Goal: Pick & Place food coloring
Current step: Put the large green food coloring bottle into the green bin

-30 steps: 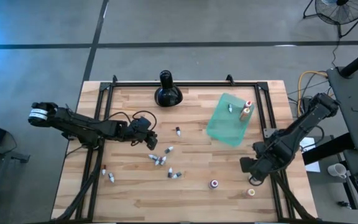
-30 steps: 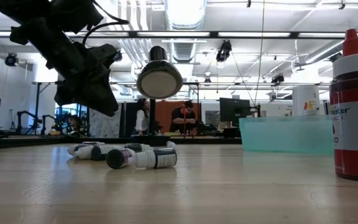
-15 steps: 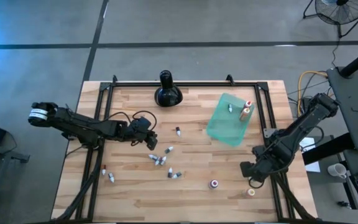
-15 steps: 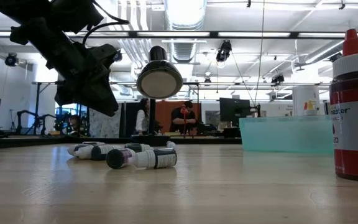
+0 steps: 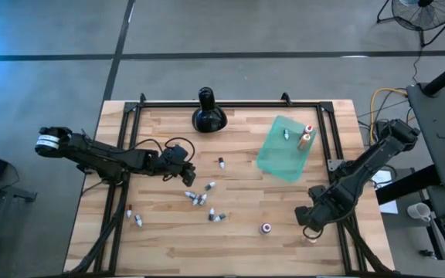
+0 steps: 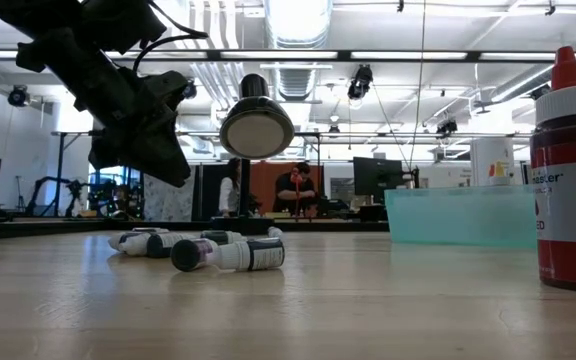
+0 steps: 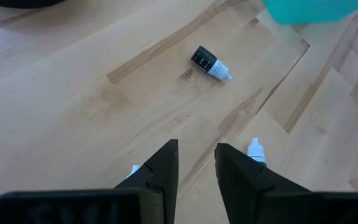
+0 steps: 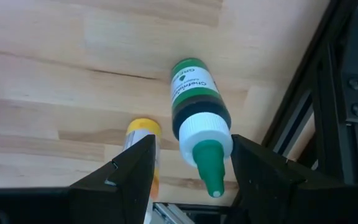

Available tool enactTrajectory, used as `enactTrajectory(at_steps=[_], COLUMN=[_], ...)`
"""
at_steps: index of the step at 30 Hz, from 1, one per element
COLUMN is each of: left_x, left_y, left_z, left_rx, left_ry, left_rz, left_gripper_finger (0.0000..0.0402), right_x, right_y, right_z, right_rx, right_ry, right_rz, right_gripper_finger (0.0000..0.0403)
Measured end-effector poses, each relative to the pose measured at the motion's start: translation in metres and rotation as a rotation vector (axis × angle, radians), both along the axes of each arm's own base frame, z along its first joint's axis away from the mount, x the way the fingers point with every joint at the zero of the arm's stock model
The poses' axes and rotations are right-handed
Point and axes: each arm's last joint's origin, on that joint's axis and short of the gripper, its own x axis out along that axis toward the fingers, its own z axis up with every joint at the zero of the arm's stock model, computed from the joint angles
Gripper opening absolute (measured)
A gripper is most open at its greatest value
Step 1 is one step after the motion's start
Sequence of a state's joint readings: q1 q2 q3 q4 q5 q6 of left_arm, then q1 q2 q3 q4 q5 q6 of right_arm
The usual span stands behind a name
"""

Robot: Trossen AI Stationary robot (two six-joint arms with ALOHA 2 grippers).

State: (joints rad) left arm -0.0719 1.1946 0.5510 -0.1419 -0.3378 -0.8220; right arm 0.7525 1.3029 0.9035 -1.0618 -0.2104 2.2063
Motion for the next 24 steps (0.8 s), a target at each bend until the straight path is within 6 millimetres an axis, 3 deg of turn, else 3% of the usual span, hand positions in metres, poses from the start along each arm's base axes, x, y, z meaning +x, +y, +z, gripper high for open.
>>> enactTrajectory(at_steps=[6,18,24], left_x=[0.0,0.0,0.0], left_y=[0.0,-0.0001,-0.0002], left_z=[0.0,0.0,0.0], left_rx=[0.009,0.011,0.015], left_ry=[0.004,0.005,0.006], left_rz=[-0.009,-0.011,-0.015], left_gripper_finger=[0.008,0.008,0.008], right_x=[-0.0002,-0.0023,-0.0026], right_y=[-0.0002,-0.0009,-0.0026], right_z=[0.0013,0.0016,0.0024], right_rx=[0.001,0.011,0.007], right_ry=[0.001,0.033,0.034], right_rz=[-0.008,0.007,0.009], right_gripper_finger=[0.0192,0.0107,0.0093])
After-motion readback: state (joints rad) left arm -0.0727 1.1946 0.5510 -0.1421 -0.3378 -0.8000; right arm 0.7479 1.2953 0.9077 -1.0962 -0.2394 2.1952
